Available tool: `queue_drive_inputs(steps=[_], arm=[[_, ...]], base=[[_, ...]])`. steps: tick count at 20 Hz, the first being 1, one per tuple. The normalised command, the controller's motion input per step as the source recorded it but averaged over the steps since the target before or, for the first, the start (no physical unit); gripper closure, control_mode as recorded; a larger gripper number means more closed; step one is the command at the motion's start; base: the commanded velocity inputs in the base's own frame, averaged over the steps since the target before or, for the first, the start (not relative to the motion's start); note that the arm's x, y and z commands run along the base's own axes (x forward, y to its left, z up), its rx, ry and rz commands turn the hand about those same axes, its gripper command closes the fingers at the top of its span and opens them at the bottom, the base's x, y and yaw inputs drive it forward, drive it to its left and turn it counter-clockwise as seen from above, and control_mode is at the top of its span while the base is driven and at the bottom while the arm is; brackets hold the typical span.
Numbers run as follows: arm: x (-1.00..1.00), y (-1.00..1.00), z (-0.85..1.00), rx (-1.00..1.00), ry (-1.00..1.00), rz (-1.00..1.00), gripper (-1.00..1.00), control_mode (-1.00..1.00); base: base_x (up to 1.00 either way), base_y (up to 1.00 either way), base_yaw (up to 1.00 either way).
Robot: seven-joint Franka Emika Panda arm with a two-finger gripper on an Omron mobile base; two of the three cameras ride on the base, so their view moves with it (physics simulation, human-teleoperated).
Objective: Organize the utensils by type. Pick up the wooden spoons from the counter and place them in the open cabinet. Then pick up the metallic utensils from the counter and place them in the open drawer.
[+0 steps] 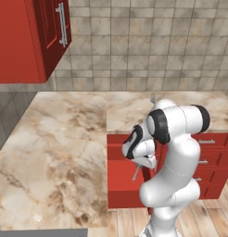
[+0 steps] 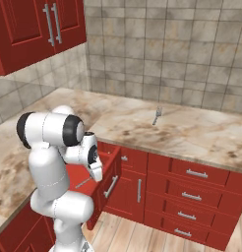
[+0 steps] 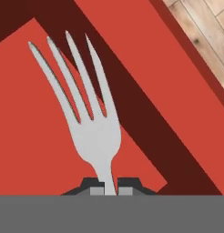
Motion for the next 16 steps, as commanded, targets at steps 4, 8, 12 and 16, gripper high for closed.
queue_drive_inputs(steps=[4,8,12,16], arm=[[-0.09,-0.37,-0.42,0.0,0.06,-0.08,1.0,-1.0],[-0.11,-0.39,-0.41,0.0,0.05,-0.08,1.0,-1.0],[-0.09,-0.4,-0.43,0.0,0.05,-0.08,1.0,-1.0],[-0.08,-0.39,-0.43,0.0,0.05,-0.08,1.0,-1.0]], base=[[0.0,0.0,0.0],[0.0,0.0,0.0],[0.0,0.0,0.0],[0.0,0.0,0.0]])
